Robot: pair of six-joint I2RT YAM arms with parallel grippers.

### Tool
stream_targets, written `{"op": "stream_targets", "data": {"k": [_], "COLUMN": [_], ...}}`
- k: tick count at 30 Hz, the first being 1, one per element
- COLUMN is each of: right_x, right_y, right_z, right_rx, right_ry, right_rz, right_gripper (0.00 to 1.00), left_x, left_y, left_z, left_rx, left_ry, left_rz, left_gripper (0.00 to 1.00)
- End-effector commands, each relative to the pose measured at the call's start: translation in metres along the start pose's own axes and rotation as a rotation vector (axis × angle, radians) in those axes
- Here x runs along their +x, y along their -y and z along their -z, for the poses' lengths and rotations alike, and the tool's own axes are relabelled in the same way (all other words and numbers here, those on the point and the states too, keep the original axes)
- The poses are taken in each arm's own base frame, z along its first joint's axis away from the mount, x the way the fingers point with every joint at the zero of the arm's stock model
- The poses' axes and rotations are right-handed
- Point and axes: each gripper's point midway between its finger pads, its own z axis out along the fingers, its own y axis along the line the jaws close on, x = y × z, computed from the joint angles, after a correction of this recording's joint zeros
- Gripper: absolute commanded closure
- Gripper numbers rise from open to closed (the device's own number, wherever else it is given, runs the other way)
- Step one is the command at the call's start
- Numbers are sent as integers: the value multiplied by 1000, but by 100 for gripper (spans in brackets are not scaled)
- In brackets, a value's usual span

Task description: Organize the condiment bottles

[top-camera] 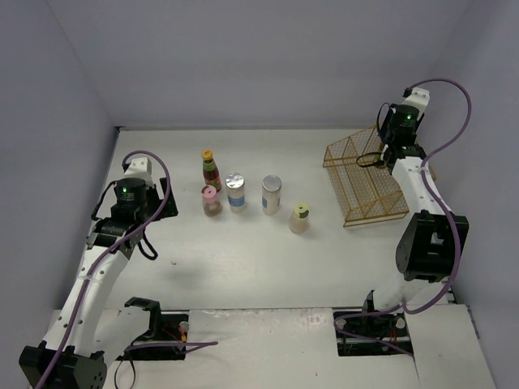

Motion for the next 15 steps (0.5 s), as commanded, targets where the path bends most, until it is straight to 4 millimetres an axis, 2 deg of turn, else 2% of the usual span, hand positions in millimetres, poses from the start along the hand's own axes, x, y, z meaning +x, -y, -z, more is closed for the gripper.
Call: {"op": "stream_targets", "data": {"k": [1,9,11,15], "right_x": [-81,-57,-57,-50], "right_y": [6,8,9,10], "right_z": [10,-4,-4,-7], "right_rx": [23,52,55,61], "right_ry": [275,241,256,246], "right_rz": [-137,-149,-155,-149], "right_gripper": [100,99,99,91], "left_x": [-24,-24,-24,-24], "left_y": [6,7,7,8], "left_z": [6,6,6,6], "left_rx": [25,31,30,35], "left_ry": [80,80,82,82], "left_rz": [20,21,22,21], "left_gripper": [20,20,20,20]}}
